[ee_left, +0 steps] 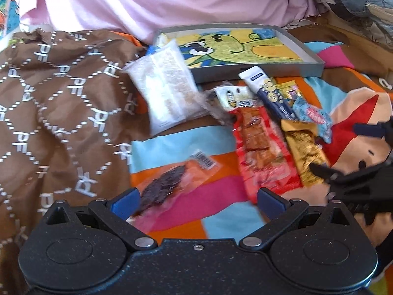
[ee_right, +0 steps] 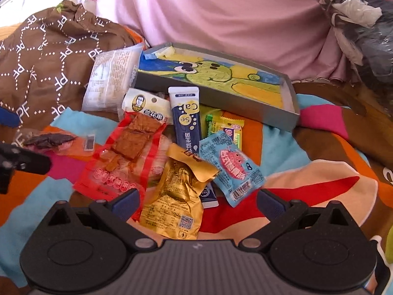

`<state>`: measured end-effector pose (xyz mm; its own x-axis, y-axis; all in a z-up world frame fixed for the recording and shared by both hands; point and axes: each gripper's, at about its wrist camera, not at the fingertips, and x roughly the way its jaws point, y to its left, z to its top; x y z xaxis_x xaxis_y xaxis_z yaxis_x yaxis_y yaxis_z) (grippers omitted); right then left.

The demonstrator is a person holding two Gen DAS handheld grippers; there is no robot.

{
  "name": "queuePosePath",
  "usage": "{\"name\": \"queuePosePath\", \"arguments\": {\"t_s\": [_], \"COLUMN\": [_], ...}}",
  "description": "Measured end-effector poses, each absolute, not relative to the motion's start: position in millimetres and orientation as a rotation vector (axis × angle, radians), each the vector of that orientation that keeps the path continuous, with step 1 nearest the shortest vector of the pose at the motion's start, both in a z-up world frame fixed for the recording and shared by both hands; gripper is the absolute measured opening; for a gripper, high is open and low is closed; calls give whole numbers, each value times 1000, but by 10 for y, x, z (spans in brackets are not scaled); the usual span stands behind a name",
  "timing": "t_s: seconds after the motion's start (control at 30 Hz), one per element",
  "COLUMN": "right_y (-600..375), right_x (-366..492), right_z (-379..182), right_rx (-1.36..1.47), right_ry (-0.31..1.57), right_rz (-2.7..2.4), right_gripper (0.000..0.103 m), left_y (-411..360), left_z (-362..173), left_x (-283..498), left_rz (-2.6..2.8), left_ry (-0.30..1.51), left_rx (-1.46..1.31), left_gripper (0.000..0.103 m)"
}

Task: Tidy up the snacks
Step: 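Move both tools toward the snack pile in front of the gray tray, then grasp the red spicy-strip package with the left gripper while the right approaches the gold foil package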

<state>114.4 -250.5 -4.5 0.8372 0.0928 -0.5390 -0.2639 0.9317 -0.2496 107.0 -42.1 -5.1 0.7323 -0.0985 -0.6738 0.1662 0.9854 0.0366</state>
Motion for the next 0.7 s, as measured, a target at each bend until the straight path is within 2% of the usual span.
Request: {"name": "queuePosePath", "arguments": {"t_s": [0.13,0.27,0.5,0.7], "right_y": [-2460,-2408,-2377,-2418], "right_x": [1168,1196,1180,1202], "right_z": [-105,-173,-189,-172], "right_rx": [-356,-387,-429,-406], "right_ry": [533,528,494,495], "right_rz": [182,174,119,130], "right_gripper": [99,90,87,86], "left_y": [-543,-708,-1033,-1124], "left_z": [-51,-52,-184,-282], "left_x": [1253,1520,1856,2003], "left_rz": [-162,-175,-191,-174], "left_ry": [748,777,833,866], "left_rx": [46,18,90,-13], "left_gripper": [101,101,99,99]}}
